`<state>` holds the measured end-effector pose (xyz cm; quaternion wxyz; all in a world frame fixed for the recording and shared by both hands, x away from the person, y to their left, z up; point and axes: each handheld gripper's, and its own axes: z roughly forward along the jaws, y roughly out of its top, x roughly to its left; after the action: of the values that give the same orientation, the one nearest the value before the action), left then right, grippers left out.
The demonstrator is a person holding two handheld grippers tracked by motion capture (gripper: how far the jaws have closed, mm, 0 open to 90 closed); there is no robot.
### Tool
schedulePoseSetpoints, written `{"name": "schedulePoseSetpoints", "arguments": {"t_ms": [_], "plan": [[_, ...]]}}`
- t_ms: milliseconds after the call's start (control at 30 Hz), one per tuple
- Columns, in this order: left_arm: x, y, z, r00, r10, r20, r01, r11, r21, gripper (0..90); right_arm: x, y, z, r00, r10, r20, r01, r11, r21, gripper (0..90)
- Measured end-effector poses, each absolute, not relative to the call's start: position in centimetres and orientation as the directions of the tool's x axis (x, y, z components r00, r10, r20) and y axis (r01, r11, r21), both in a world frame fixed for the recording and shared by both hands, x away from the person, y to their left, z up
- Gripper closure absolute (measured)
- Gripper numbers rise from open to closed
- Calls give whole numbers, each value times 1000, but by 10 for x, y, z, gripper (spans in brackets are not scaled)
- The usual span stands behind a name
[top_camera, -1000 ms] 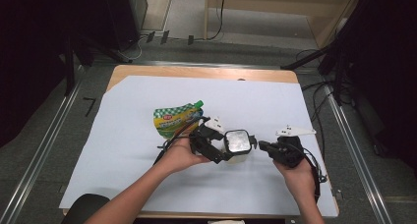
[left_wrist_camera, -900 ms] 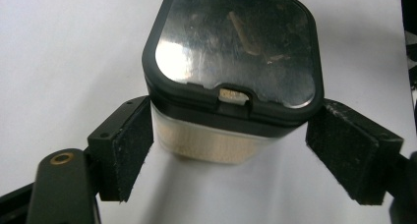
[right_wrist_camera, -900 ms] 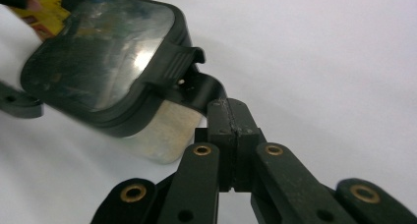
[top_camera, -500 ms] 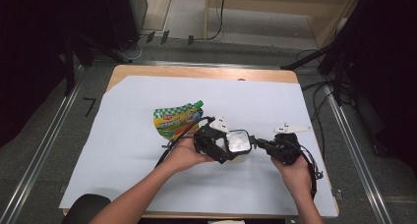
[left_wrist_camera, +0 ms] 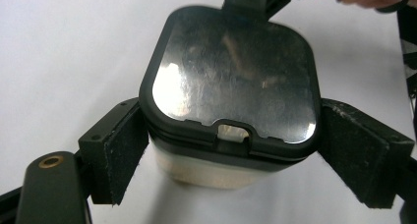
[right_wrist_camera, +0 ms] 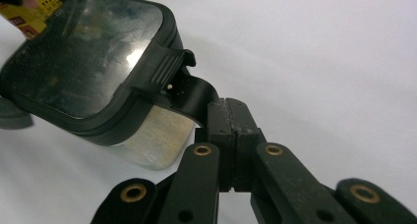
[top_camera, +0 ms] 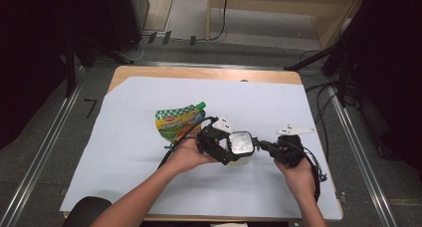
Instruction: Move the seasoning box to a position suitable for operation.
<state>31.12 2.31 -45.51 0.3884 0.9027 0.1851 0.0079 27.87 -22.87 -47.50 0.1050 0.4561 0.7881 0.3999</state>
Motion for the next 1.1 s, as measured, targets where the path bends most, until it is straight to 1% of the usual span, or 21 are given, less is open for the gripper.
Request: {"name": "schedulePoseSetpoints", "arguments": {"t_ms": [133,167,200,233,267,300,333,367,400,433,500,567,700,733,867,933,1000,1100], "plan": [[311,21,-453,936,331,-122,316,-636,704,157,279,-229,-475,-562,803,197,634,265,726,900],[311,21,-451,935,331,-130,321,-627,710,162,279,-229,-475,-563,802,200,635,266,725,900],[313,23,-449,931,327,-165,339,-596,728,167,279,-228,-475,-565,800,201,636,267,724,900],[314,23,-447,928,328,-178,347,-579,738,178,279,-227,-475,-567,799,202,638,270,721,900],[315,26,-443,921,347,-178,353,-549,758,257,279,-226,-476,-570,798,198,634,274,723,900],[318,29,-441,919,334,-207,363,-518,774,436,279,-225,-475,-574,797,188,630,283,724,900],[320,30,-440,916,315,-248,383,-505,773,466,278,-224,-475,-577,793,195,630,280,724,900],[320,30,-439,917,324,-231,378,-527,761,445,278,-223,-474,-581,791,193,626,282,727,900],[319,27,-440,918,346,-196,370,-562,740,384,278,-221,-474,-585,790,184,621,290,728,900],[318,27,-441,916,354,-188,371,-574,730,327,278,-220,-474,-587,788,183,621,295,726,900],[316,27,-442,912,359,-200,384,-572,725,304,278,-218,-476,-589,787,181,624,301,721,900],[313,27,-441,910,375,-178,380,-575,725,288,278,-217,-476,-589,788,180,626,303,719,900],[304,25,-442,902,401,-162,387,-582,715,195,280,-217,-475,-586,788,188,624,291,725,900],[302,25,-442,897,408,-169,397,-577,714,173,281,-217,-474,-587,789,180,620,295,727,900],[299,28,-449,882,421,-212,433,-549,715,138,292,-216,-471,-587,790,176,618,297,728,900],[295,25,-456,881,432,-192,431,-568,701,135,303,-215,-472,-585,789,188,625,291,724,900],[291,23,-463,880,445,-164,424,-581,695,130,305,-214,-472,-584,789,194,628,287,723,900],[289,23,-469,875,456,-164,426,-564,707,123,312,-209,-476,-591,784,187,628,302,717,900]]}}
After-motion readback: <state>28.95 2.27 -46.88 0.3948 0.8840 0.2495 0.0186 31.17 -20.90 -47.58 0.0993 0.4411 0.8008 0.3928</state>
